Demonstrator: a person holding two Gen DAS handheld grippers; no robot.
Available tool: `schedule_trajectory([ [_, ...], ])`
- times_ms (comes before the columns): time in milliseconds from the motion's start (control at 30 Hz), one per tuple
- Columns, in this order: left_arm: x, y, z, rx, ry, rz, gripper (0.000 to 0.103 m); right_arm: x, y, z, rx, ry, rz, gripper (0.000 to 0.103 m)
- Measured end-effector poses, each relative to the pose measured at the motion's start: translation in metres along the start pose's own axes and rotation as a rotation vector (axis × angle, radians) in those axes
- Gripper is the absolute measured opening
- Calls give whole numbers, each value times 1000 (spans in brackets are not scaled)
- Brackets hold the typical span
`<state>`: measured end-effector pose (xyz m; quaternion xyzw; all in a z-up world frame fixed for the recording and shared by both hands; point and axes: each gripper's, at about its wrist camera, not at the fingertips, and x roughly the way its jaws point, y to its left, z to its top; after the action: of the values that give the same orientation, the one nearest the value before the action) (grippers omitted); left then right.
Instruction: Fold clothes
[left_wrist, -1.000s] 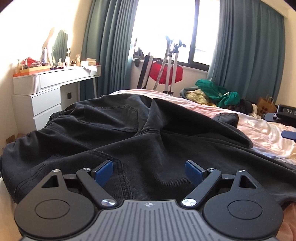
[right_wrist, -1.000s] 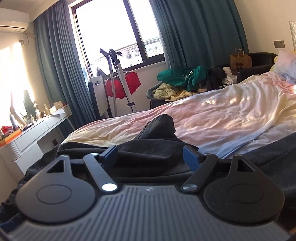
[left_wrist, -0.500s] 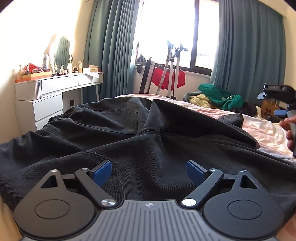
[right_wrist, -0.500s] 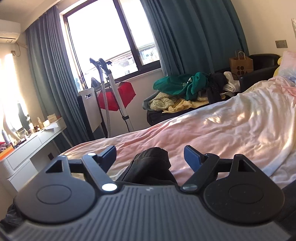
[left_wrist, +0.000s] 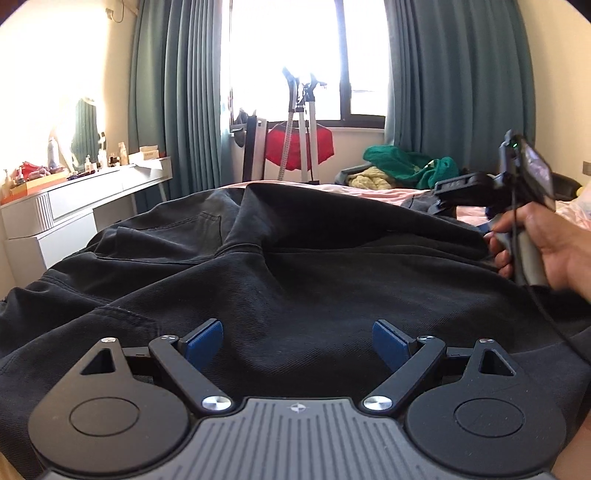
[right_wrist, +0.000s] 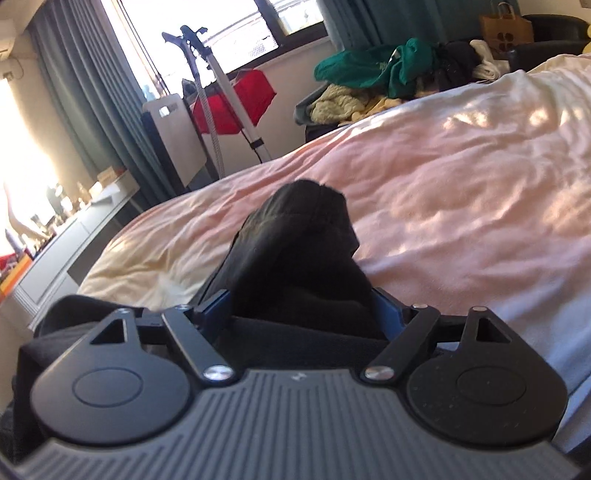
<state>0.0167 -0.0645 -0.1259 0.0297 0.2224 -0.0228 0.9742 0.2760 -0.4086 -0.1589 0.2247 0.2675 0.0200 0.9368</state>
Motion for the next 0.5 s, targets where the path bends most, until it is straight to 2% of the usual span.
schedule_trajectory([
  [33,1,1,0,-9,6,-5,90,0,0,-1,-2,1,-4,83],
  [100,4,2,0,-25,15,-6,90,1,-1,-3,-6,4,-13,64],
  [133,4,4,1,-34,16,-5,90,1,-1,-4,-8,6,-17,36],
  [167,5,6,2,-43,17,-4,90,2,-1,-5,-10,7,-22,13],
  [333,0,20,8,-121,4,5,90,-22,-16,8,66,-82,6,8],
  [500,-6,35,16,-212,-8,8,90,-75,-19,33,112,-273,8,7],
])
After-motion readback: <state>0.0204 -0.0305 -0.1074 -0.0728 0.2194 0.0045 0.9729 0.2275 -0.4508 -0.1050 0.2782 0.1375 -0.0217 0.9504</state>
